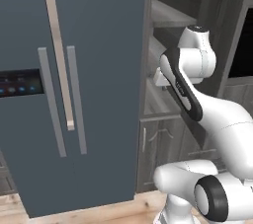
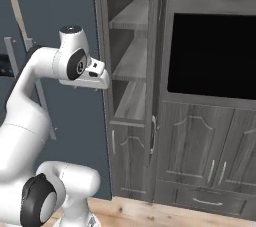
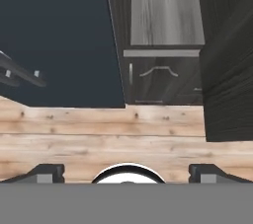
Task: Pick the boxed food and cereal from the counter and place them in the cabinets closest to them.
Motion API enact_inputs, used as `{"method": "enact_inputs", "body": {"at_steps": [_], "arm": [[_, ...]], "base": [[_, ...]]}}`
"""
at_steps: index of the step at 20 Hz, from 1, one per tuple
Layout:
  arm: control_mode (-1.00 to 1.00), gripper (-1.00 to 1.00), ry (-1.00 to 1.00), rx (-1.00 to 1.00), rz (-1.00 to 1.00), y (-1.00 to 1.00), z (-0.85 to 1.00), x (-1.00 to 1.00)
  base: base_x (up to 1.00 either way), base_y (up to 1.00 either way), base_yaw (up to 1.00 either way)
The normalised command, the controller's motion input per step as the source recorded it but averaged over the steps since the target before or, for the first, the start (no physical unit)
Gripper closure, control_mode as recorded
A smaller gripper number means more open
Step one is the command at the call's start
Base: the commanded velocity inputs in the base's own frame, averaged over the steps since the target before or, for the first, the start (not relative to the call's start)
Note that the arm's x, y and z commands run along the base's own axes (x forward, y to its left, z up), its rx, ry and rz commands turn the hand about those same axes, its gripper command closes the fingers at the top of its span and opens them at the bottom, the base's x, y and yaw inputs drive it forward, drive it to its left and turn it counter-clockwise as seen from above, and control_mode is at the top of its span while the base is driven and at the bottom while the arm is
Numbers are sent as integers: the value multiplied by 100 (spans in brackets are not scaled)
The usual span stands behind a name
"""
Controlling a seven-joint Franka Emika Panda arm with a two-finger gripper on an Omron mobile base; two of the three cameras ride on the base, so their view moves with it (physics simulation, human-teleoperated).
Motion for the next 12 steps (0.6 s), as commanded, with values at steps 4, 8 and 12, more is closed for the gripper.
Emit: {"method": "enact_inputs", "body": {"at_steps": [4, 8, 12], "arm": [[100, -100, 0, 0, 0, 0, 0, 0], [100, -100, 0, 0, 0, 0, 0, 0], [100, -100, 0, 0, 0, 0, 0, 0]], "base": [[-45, 0, 0], [-43, 0, 0], [0, 0, 0]]}}
